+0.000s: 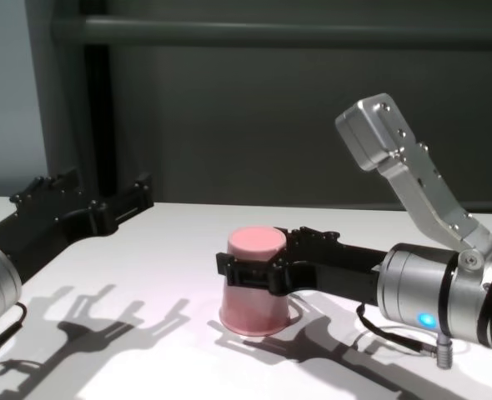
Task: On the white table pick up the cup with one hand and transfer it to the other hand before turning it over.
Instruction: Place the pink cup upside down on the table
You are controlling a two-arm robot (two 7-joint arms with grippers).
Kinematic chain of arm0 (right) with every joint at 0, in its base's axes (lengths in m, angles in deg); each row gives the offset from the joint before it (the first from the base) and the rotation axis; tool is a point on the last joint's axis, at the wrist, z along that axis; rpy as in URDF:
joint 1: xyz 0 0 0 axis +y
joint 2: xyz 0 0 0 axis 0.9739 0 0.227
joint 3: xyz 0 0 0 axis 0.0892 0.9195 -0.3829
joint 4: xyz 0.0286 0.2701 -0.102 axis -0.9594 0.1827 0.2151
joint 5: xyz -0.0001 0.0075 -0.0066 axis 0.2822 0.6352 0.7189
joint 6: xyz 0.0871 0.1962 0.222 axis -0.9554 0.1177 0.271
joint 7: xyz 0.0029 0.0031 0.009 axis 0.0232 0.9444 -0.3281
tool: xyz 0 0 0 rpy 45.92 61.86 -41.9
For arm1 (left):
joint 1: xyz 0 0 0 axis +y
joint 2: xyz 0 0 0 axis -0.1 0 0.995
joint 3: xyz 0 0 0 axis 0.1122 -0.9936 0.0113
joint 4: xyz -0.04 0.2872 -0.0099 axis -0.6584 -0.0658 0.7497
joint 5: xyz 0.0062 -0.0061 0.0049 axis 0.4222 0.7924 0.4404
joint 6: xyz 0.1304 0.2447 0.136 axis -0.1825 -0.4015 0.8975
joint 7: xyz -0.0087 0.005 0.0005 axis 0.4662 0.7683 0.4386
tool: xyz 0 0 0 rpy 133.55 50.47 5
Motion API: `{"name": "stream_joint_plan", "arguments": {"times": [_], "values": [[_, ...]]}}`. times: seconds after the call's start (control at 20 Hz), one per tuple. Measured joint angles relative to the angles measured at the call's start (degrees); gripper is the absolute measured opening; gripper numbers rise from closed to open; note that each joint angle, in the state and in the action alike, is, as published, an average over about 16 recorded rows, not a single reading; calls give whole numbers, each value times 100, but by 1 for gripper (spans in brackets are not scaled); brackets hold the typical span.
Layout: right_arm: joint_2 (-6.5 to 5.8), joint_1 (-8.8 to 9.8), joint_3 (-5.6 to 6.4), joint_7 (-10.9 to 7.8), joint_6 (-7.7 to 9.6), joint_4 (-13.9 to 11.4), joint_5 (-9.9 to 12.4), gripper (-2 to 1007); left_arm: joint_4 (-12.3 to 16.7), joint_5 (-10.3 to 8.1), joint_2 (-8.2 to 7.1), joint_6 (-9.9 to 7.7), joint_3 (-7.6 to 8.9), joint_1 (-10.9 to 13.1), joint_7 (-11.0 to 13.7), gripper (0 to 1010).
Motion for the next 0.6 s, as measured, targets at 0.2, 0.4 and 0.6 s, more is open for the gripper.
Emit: {"name": "stream_joint_plan", "arguments": {"times": [0.2,0.4,0.6], "values": [[1,8,5,-1,-1,1,8,950,0,0,0,0,0,0,0,1001],[-1,9,9,-6,-2,-5,14,990,0,0,0,0,0,0,0,1001],[2,15,31,-12,-21,-25,11,1000,0,0,0,0,0,0,0,1001]]}}
